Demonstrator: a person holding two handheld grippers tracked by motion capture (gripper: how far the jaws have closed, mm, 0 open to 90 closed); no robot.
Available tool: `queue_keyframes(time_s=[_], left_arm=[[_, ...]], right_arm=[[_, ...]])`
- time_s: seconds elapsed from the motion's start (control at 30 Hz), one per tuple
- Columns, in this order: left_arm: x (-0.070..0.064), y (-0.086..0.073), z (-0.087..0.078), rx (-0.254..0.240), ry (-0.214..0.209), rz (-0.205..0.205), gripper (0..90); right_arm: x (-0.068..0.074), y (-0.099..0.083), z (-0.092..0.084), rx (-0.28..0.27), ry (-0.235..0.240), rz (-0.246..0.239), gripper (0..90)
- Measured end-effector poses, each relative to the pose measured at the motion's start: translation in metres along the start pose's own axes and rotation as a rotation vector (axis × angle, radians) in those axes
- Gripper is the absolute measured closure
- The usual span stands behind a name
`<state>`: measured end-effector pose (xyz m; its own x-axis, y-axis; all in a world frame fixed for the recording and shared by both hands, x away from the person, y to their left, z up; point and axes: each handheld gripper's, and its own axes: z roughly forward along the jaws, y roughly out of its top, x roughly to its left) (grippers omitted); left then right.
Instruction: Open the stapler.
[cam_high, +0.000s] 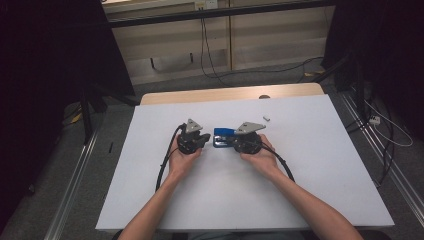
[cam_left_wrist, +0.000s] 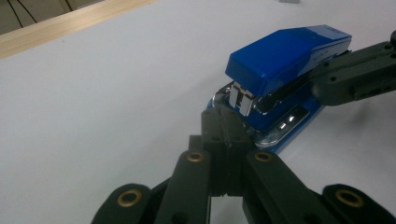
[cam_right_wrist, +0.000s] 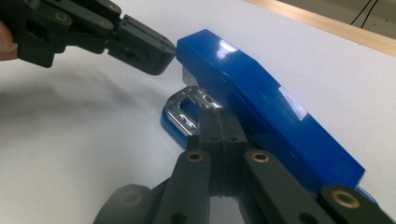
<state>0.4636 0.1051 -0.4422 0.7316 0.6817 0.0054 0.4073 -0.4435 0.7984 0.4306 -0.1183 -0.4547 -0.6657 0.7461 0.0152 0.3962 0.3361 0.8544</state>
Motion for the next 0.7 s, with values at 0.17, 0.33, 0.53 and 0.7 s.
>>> queue_keyframes(time_s=[0.17,0.33,0.53,0.7], left_arm=[[-0.004,0.002,0.004,0.006,-0.014,0.001,90.0],[-0.006,0.003,0.008,0.014,-0.008,0.02,90.0],[-0.007,0.002,0.013,0.011,0.006,0.009,90.0],[-0.009,0.004,0.011,-0.004,0.026,0.026,90.0]], right_arm=[[0.0,0.001,0.004,0.052,-0.003,-0.001,90.0],[0.0,0.001,0.006,0.075,-0.007,0.001,90.0],[0.0,0.002,0.008,0.084,-0.022,0.002,90.0],[0.0,0.002,0.008,0.089,-0.024,0.005,90.0]])
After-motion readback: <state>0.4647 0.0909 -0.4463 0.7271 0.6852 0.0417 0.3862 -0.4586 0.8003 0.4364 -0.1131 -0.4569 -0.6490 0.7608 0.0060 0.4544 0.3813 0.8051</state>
